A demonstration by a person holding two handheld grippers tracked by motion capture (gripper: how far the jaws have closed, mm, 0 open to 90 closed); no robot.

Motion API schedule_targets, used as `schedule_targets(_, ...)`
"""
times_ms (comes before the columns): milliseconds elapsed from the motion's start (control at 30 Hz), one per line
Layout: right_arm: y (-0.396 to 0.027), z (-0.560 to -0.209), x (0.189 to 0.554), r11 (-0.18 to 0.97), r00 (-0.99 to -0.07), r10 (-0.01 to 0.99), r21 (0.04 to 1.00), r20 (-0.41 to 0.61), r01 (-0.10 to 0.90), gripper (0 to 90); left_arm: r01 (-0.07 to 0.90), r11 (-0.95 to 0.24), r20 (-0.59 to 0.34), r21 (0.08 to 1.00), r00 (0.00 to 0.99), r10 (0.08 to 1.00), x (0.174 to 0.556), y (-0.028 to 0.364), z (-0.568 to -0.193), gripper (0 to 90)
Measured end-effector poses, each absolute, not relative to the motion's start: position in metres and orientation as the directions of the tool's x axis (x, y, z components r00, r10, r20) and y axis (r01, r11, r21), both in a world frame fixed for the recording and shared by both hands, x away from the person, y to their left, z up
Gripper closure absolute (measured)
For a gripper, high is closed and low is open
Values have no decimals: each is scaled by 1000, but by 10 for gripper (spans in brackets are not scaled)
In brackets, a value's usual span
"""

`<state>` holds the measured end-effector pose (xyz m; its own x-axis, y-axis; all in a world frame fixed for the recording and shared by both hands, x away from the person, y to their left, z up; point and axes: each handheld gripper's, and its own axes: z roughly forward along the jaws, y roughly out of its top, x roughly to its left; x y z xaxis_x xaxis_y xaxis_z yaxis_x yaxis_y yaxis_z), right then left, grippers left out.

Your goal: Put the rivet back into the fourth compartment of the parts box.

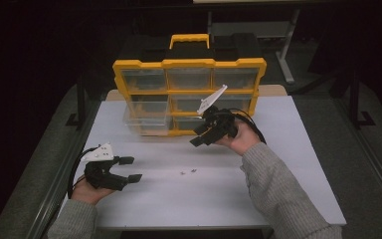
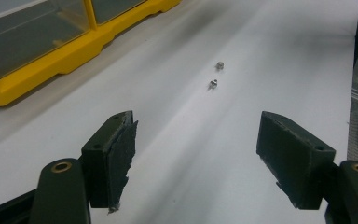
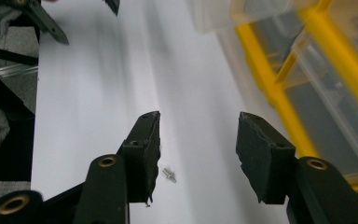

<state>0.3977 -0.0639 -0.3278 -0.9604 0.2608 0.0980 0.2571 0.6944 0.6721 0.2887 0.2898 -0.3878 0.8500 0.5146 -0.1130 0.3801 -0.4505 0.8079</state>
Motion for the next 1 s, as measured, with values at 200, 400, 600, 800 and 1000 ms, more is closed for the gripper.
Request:
schedule_targets(200, -60, -350, 392, 712, -952, 272, 636, 141, 297, 479, 377, -450, -110, 810, 851, 514, 289, 291, -388, 275)
schedule_targets(400, -56, -368, 390, 726, -952, 267, 617, 153, 303, 490, 371, -450, -104, 812, 851, 515, 290, 292, -388, 275)
schedule_targets(600, -53, -385, 387, 735, -951, 261, 605, 167, 308, 510, 367, -451, -99, 813, 852, 513, 290, 291, -387, 275)
schedule_targets(800, -50, -400, 386, 752, -953, 248, 586, 171, 301, 537, 369, -448, -102, 814, 851, 514, 289, 291, -387, 275)
schedule_targets(1000, -47, -413, 384, 765, -951, 248, 565, 187, 310, 584, 372, -446, -106, 814, 850, 516, 289, 291, -388, 274)
